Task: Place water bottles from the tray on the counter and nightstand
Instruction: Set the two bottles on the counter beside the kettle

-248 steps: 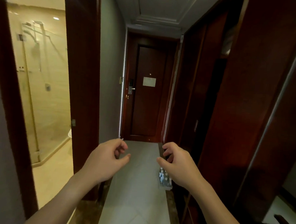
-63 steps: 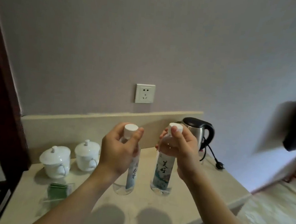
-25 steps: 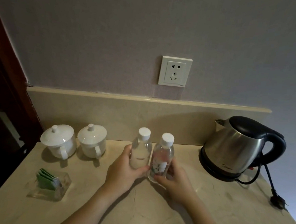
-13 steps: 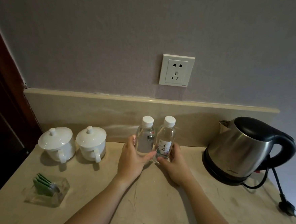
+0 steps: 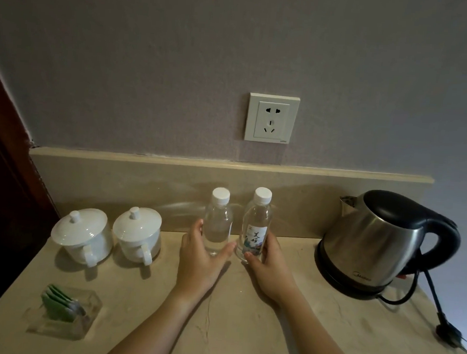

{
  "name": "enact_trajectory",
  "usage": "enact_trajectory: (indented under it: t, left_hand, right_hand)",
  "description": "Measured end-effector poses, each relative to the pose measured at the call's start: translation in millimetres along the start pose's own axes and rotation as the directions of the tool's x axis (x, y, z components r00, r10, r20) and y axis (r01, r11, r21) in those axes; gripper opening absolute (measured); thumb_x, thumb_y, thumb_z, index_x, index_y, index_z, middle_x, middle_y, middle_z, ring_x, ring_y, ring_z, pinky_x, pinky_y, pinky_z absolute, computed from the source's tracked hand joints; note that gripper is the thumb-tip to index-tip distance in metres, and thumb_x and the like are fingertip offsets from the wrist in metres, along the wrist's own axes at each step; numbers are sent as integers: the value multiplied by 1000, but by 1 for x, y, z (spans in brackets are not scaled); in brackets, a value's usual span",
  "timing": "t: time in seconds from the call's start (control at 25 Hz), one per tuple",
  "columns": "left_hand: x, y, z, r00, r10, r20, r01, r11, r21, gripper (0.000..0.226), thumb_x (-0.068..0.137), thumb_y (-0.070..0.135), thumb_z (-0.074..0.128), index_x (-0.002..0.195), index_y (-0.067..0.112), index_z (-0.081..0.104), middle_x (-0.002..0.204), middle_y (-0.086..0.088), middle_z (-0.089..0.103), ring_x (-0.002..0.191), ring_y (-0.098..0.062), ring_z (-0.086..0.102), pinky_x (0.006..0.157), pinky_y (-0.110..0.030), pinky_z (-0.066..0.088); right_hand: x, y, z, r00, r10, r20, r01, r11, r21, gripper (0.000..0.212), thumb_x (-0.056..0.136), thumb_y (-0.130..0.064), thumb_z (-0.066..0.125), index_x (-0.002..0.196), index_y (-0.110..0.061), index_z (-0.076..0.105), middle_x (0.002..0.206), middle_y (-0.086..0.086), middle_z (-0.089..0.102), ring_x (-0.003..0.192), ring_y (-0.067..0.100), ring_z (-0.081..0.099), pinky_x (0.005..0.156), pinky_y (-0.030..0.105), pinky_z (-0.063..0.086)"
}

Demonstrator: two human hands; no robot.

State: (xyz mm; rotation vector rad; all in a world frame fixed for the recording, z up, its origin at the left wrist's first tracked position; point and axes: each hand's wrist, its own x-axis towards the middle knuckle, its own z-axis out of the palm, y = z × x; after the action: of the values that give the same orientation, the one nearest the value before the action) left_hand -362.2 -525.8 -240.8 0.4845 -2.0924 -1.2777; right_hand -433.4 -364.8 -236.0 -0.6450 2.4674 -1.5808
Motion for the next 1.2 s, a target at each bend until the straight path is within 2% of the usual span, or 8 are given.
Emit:
enact_trajectory:
  t: [0.16,0.28,0.44,0.56,0.64,0.76,1.08,1.2]
  left_hand:
    - [2,-1,-4,1000,-9,0,9,1000,16,58,62,47,86,108,54,51,106,17,65,97,-3,65,78,-28,56]
    - [13,-12,-14,991,-23,135,28,999,-40,60,65,36,88,107,63,53,105,28,70,97,6,65,75,-13,52]
    - [20,-10,-19,969,-32,247,41,999,-32,57,68,42,83,119,45,57,108,26,70,99,5,65,76,-13,50]
    - [25,-13,-21,937,-31,348,67,994,-91,64,73,30,85,124,54,52,115,40,64,108,11,62,80,-8,50]
    - [29,-15,-22,921,-22,388,81,988,-135,64,75,26,84,117,63,53,120,32,67,111,6,63,86,-11,51]
    - [29,-14,-23,914,-22,404,84,987,-137,59,78,31,79,118,65,52,128,19,65,117,3,60,95,-17,50]
    - [25,-17,-18,913,23,407,20,995,-101,60,86,33,69,118,75,41,121,46,57,115,15,56,86,-2,43]
    - [23,-15,-20,931,73,356,-59,997,-52,61,84,36,70,126,67,40,128,30,55,119,9,54,94,-12,47]
  right_hand:
    - [1,0,3,1000,9,-14,-9,1000,-25,69,90,-18,67,111,-74,33,108,-50,53,103,-27,51,75,-2,41]
    - [3,4,4,1000,14,-20,-15,999,-41,66,91,-20,67,114,-71,33,112,-43,53,103,-26,51,76,-1,41]
    - [6,8,7,1000,2,-16,-2,999,-40,62,92,-20,66,136,-49,34,119,-38,51,103,-25,49,79,-1,38]
    - [6,6,6,1000,-11,-2,11,998,-57,62,92,-19,64,129,-56,31,112,-46,49,105,-29,47,76,-3,39]
    - [7,3,5,1000,-18,1,19,998,-61,61,92,-18,64,130,-54,32,114,-43,51,108,-25,49,79,2,41]
    - [11,2,6,999,-38,3,38,996,-79,61,91,-18,64,124,-59,33,117,-39,52,109,-22,50,81,3,40]
    - [13,7,10,1000,-13,-8,13,995,-104,60,92,-22,64,129,-55,31,112,-43,50,102,-27,48,80,7,39]
    - [10,-1,7,999,-35,-7,34,994,-107,57,90,-22,67,131,-46,35,120,-31,54,109,-13,54,91,18,46]
